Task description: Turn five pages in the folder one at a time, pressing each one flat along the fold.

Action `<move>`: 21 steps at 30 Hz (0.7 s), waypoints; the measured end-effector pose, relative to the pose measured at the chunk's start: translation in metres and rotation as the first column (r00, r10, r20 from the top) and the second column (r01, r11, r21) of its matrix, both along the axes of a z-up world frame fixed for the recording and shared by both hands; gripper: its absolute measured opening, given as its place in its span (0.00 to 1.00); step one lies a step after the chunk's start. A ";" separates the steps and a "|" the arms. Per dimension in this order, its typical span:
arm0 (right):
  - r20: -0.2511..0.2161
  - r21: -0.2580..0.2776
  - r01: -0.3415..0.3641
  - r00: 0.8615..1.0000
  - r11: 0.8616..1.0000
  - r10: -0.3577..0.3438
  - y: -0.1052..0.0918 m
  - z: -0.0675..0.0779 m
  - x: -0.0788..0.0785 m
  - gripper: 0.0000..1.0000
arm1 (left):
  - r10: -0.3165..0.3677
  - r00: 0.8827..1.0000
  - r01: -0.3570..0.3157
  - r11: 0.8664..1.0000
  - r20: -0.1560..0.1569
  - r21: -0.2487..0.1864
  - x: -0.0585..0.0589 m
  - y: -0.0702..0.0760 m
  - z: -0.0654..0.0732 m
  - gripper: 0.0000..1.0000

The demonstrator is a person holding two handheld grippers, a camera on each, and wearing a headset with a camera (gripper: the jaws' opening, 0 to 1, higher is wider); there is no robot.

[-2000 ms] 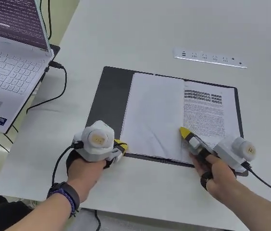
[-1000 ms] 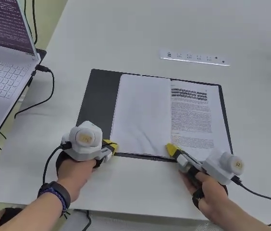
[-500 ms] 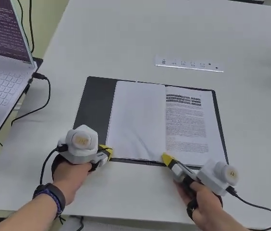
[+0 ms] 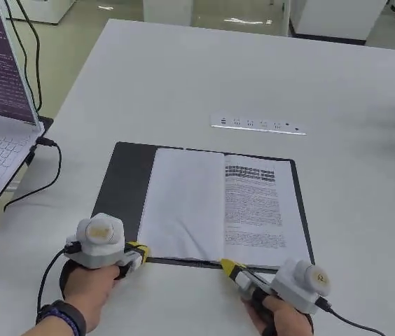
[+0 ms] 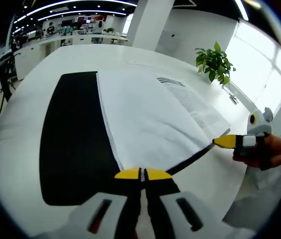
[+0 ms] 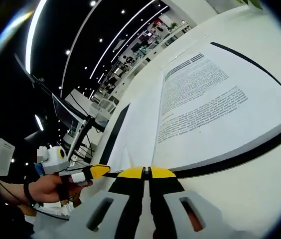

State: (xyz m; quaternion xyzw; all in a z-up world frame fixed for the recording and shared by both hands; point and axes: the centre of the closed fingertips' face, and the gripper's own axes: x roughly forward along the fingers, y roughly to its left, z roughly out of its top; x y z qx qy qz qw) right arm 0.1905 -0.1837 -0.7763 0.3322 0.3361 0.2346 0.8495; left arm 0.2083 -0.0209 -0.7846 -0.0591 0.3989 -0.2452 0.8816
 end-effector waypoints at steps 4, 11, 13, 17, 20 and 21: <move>0.016 -0.010 0.008 1.000 1.000 -0.008 -0.015 0.007 0.003 0.04 | 0.029 1.000 -0.028 0.999 0.011 -0.022 -0.004 -0.003 0.009 0.09; 0.089 -0.099 -0.051 0.994 0.994 0.060 -0.040 0.028 0.008 0.16 | 0.065 0.996 -0.063 0.998 0.066 -0.031 -0.006 -0.007 0.034 0.18; 0.096 -0.089 -0.049 0.994 0.995 0.057 -0.048 0.035 0.007 0.19 | 0.074 0.994 -0.071 0.997 0.077 -0.038 -0.009 -0.010 0.044 0.23; 0.137 -0.078 -0.010 0.990 0.997 0.021 -0.064 0.054 0.011 0.23 | 0.091 0.988 -0.084 0.995 0.129 -0.056 -0.008 -0.015 0.063 0.28; 0.171 -0.107 -0.022 0.984 0.994 0.041 -0.073 0.064 0.011 0.26 | 0.094 0.984 -0.086 0.995 0.152 -0.055 -0.008 -0.016 0.075 0.31; 0.179 -0.125 -0.030 0.982 0.992 0.052 -0.077 0.067 0.011 0.28 | 0.100 0.981 -0.091 0.994 0.164 -0.062 -0.008 -0.016 0.081 0.32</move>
